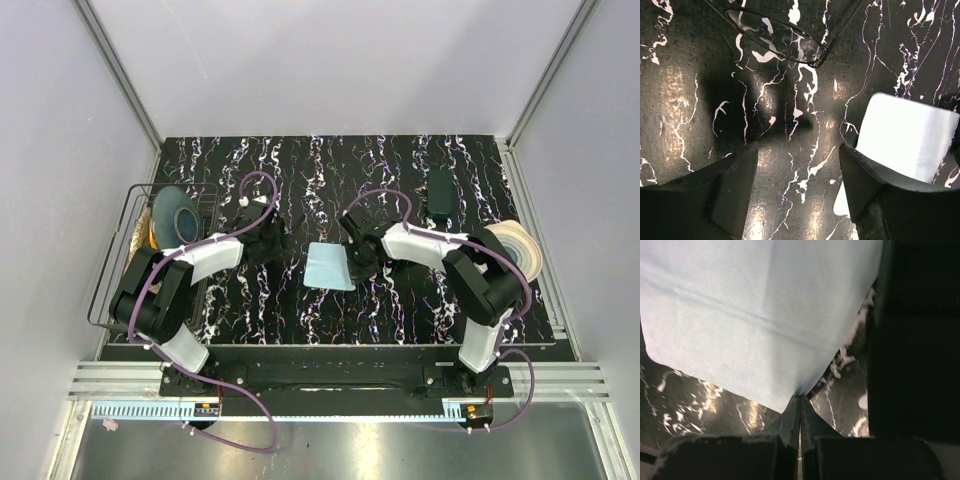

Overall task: Organize the sunglasses
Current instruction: Move the glasses cleaning cloth to the center of the board.

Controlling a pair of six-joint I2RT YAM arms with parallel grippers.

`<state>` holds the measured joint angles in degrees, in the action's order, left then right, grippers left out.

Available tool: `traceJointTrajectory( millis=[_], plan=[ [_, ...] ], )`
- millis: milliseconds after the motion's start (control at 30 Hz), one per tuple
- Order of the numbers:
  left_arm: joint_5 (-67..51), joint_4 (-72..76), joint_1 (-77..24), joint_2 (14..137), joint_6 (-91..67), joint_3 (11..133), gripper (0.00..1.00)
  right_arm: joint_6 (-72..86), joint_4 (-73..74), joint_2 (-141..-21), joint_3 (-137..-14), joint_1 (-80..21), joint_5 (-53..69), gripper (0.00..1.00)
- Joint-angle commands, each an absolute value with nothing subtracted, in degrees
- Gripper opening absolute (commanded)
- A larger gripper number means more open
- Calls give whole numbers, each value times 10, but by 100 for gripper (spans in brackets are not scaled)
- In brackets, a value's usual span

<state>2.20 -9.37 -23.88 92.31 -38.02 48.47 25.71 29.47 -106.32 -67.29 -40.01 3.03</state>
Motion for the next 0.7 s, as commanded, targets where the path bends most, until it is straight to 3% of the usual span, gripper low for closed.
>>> traceJointTrajectory(
  millis=[0, 33, 67, 100, 200, 400, 667],
  plan=[
    [4, -74, -236, 911, -371, 495, 69, 244, 339, -1006, -644, -404, 47, 0],
    [-12, -72, -235, 910, -371, 496, 69, 245, 342, -998, -642, -405, 46, 4],
    [-21, -65, -236, 910, -370, 495, 69, 248, 350, -993, -642, -405, 30, 13],
    [-25, -62, -236, 910, -370, 494, 69, 252, 352, -990, -645, -405, 18, 33],
    [-47, -46, -236, 911, -370, 493, 68, 264, 352, -978, -667, -405, -36, 47],
    [-67, -31, -248, 918, -363, 503, 66, 279, 317, -1005, -714, -405, -64, 48],
    [-69, -27, -261, 940, -360, 524, 64, 302, 267, -1056, -719, -391, -109, 35]
  ],
)
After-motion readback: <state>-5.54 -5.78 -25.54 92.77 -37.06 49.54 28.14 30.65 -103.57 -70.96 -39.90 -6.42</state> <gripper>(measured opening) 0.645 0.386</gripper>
